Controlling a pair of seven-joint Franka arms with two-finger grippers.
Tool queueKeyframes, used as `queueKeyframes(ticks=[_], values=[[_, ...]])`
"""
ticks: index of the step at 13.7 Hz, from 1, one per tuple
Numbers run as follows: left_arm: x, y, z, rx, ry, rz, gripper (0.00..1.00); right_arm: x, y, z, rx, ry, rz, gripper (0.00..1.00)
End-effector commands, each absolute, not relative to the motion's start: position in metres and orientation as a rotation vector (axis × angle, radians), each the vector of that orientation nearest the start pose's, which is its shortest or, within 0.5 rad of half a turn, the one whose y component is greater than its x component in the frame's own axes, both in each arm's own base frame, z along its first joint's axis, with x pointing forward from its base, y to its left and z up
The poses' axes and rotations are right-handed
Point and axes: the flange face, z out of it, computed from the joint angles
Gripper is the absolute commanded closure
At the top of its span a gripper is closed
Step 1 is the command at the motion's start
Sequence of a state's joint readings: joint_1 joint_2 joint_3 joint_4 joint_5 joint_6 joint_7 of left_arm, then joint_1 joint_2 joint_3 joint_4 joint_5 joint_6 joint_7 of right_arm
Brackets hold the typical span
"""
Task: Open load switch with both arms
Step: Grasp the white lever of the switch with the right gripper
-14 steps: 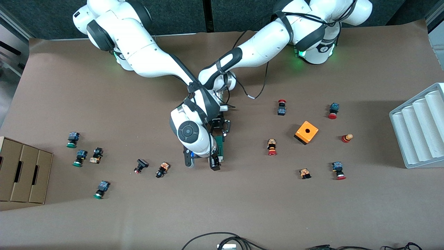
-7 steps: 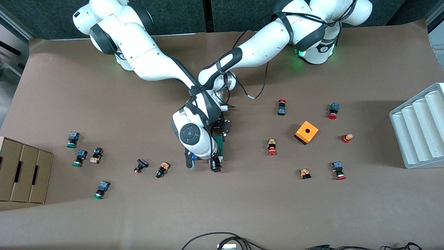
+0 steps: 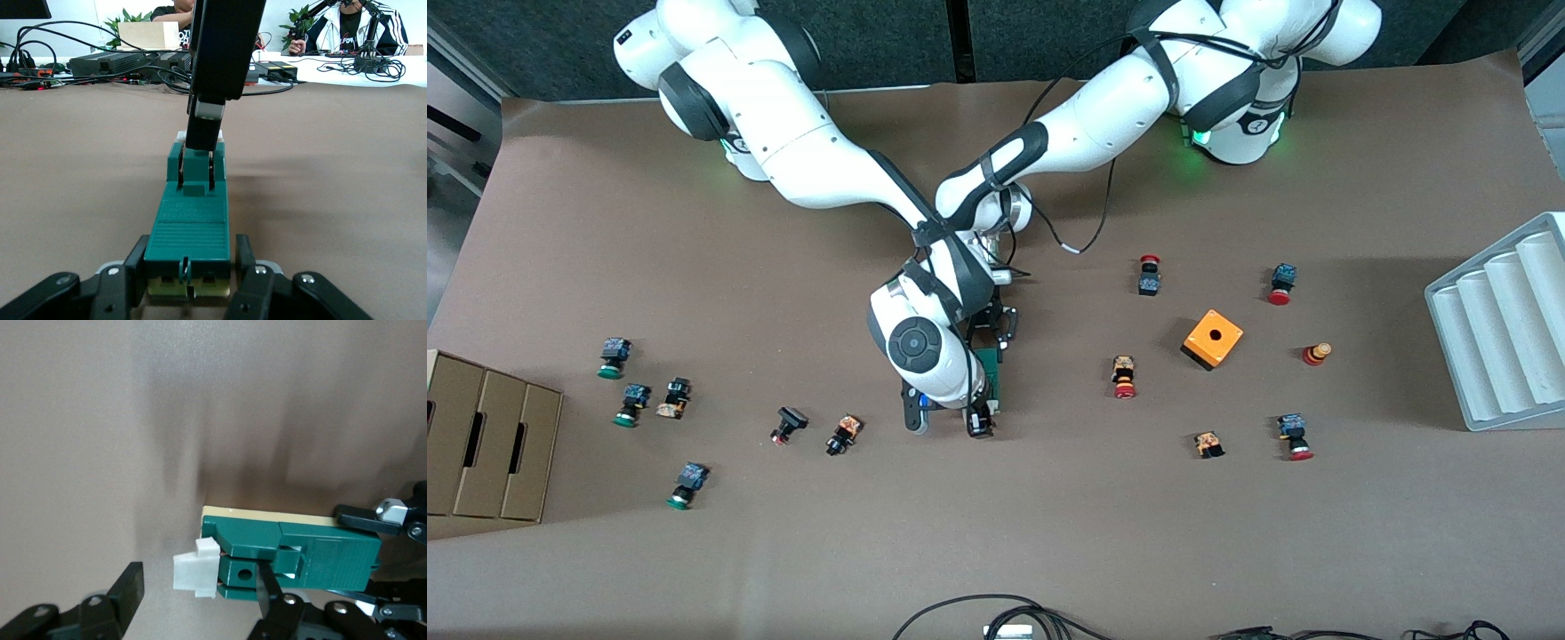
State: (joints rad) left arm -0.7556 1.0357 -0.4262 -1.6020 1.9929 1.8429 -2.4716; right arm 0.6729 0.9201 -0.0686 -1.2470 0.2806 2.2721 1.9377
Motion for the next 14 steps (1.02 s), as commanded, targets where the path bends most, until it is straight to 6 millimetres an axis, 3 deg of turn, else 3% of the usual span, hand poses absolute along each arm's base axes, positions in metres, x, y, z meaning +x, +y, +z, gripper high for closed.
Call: queueKeyframes(ticks=[1, 5, 10, 11, 14], values=[[0.347, -0.574, 0.058, -2.529, -0.089, -1.821, 0.43, 0.619, 0.458, 0.215, -2.168, 2.028, 0.263, 0.29], [0.348, -0.575, 0.058, -2.528, -0.089, -1.823, 0.43, 0.618, 0.458, 0.212, -2.164, 2.037, 0.276, 0.31], [0.348, -0.575, 0.059, -2.530, -0.091, -1.823, 0.43, 0.611, 0.464, 0.207, -2.181, 2.034, 0.285, 0.44], [0.348, -0.575, 0.058, -2.528, -0.089, -1.821, 0.43, 0.610, 0.464, 0.206, -2.180, 2.036, 0.286, 0.51], [0.351, -0.576, 0.061, -2.528, -0.096, -1.827, 0.43, 0.610, 0.463, 0.204, -2.182, 2.038, 0.288, 0.53]])
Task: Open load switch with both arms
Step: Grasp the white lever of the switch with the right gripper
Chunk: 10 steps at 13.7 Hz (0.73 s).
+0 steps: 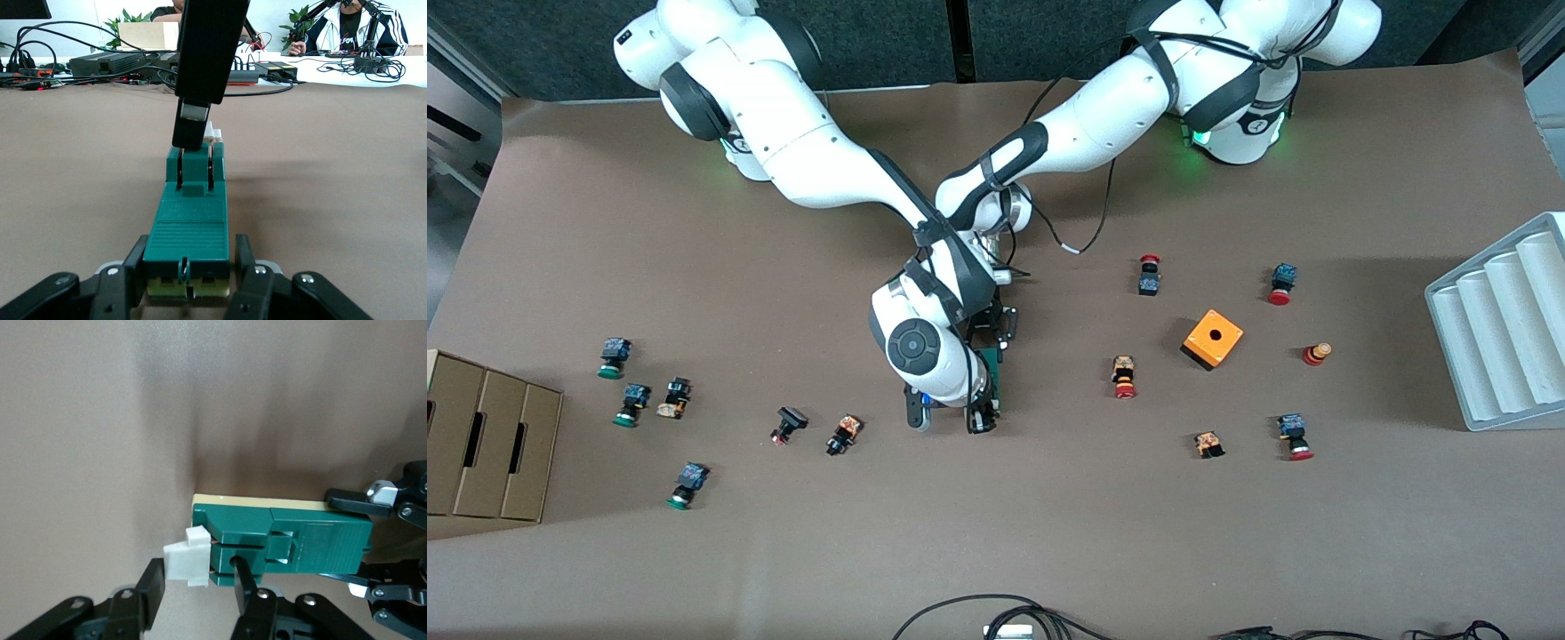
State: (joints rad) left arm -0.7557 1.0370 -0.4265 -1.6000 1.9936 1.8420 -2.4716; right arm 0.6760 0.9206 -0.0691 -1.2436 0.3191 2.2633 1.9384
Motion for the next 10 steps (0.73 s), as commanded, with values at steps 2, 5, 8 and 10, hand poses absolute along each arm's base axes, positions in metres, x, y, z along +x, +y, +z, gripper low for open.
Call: queueKeyframes(ticks=[2, 5, 8, 10], values=[[0.351, -0.576, 0.061, -2.528, -0.101, -1.826, 0.43, 0.610, 0.462, 0.201, -2.181, 2.044, 0.291, 0.53], [0.350, -0.575, 0.060, -2.528, -0.097, -1.824, 0.43, 0.614, 0.454, 0.199, -2.188, 2.052, 0.291, 0.50], [0.350, -0.575, 0.060, -2.528, -0.097, -1.824, 0.43, 0.615, 0.450, 0.198, -2.201, 2.059, 0.295, 0.43], [0.350, -0.575, 0.060, -2.528, -0.097, -1.824, 0.43, 0.615, 0.450, 0.193, -2.203, 2.063, 0.296, 0.43]])
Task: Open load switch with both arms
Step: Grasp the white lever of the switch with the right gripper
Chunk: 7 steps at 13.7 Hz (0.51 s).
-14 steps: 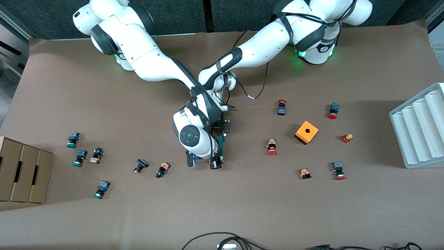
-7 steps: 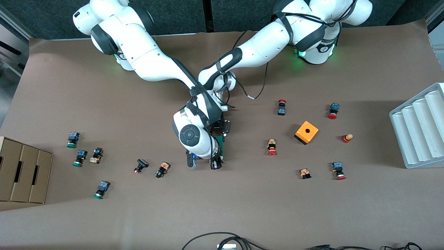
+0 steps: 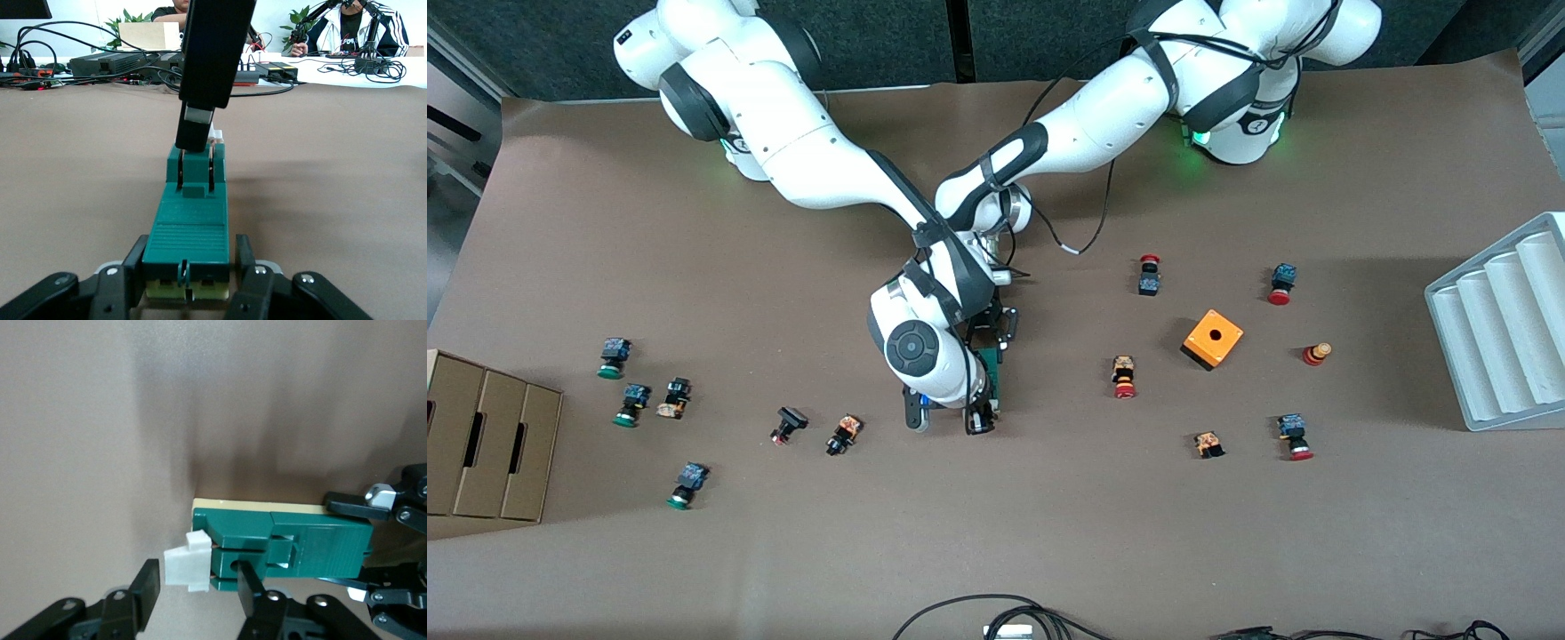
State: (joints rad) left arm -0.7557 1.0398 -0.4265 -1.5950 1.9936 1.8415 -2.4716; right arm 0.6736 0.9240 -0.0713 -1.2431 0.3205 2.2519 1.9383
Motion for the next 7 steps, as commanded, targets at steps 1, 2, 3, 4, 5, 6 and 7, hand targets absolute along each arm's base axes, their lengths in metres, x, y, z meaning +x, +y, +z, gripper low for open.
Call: queueKeyframes(ticks=[1, 2, 3, 4, 5, 6, 7], values=[[0.3498, -0.5752, 0.0596, -2.528, -0.097, -1.824, 0.43, 0.6143, 0.4497, 0.1913, -2.204, 2.064, 0.296, 0.43], [0.3499, -0.5751, 0.0597, -2.526, -0.098, -1.825, 0.43, 0.6142, 0.4496, 0.1901, -2.205, 2.065, 0.296, 0.46], [0.3502, -0.5755, 0.0601, -2.528, -0.099, -1.825, 0.43, 0.6140, 0.4496, 0.1899, -2.203, 2.069, 0.299, 0.51], [0.3502, -0.5755, 0.0601, -2.528, -0.099, -1.825, 0.43, 0.6140, 0.4497, 0.1910, -2.203, 2.068, 0.300, 0.55], [0.3505, -0.5758, 0.0611, -2.528, -0.100, -1.827, 0.43, 0.6135, 0.4505, 0.1920, -2.203, 2.067, 0.304, 0.62], [0.3505, -0.5758, 0.0611, -2.528, -0.100, -1.827, 0.43, 0.6135, 0.4507, 0.1940, -2.203, 2.066, 0.305, 0.63], [0.3505, -0.5758, 0.0611, -2.528, -0.100, -1.827, 0.43, 0.6127, 0.4506, 0.1944, -2.209, 2.069, 0.311, 0.64]])
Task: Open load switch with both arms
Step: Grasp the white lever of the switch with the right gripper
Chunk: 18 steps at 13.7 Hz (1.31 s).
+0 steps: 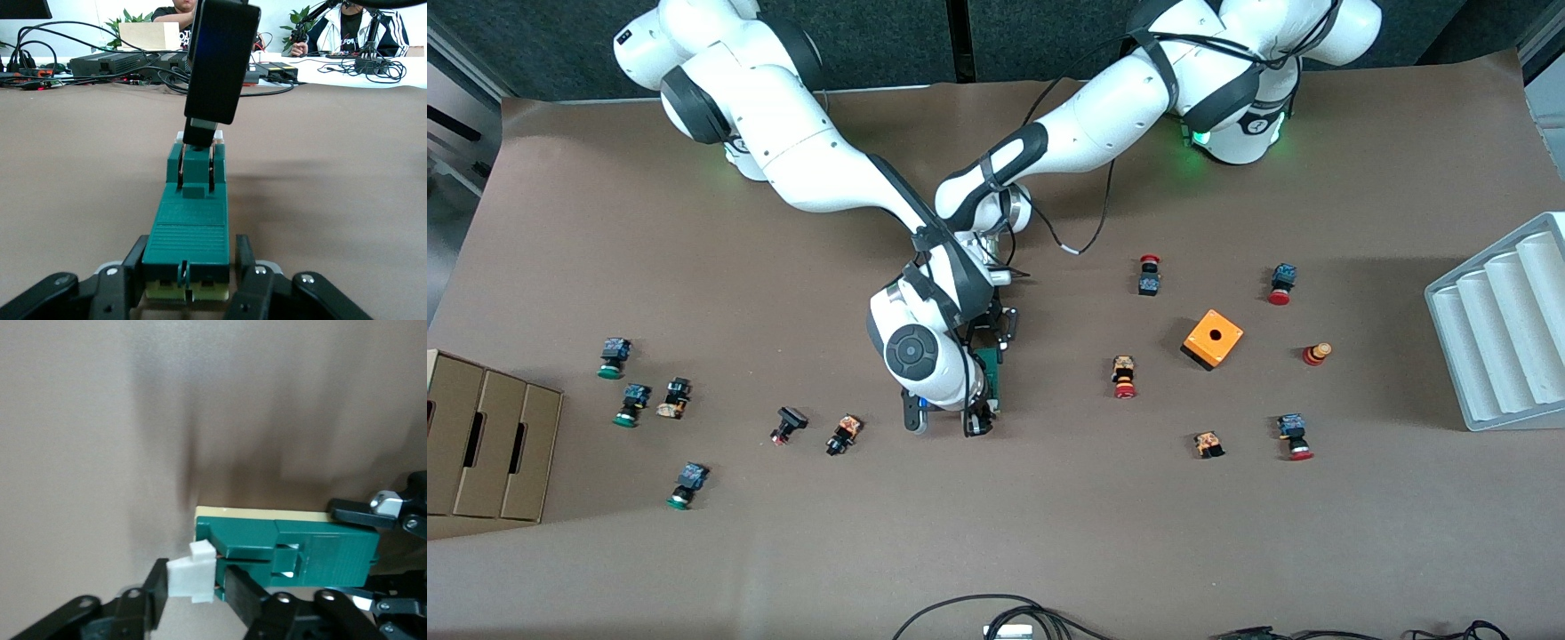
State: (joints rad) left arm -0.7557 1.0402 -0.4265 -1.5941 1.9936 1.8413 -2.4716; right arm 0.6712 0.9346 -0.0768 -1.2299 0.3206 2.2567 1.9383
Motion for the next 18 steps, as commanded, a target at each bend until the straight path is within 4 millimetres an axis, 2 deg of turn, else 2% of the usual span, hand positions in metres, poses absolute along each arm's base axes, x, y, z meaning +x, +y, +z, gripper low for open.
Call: queueKeyframes(ticks=[1, 2, 18], values=[[0.351, -0.576, 0.061, -2.528, -0.100, -1.827, 0.43, 0.613, 0.451, 0.195, -2.211, 2.069, 0.312, 0.67], [0.351, -0.576, 0.061, -2.528, -0.100, -1.827, 0.43, 0.613, 0.451, 0.197, -2.209, 2.068, 0.314, 0.70], [0.350, -0.576, 0.062, -2.527, -0.103, -1.827, 0.43, 0.605, 0.458, 0.226, -2.245, 2.062, 0.353, 0.72]])
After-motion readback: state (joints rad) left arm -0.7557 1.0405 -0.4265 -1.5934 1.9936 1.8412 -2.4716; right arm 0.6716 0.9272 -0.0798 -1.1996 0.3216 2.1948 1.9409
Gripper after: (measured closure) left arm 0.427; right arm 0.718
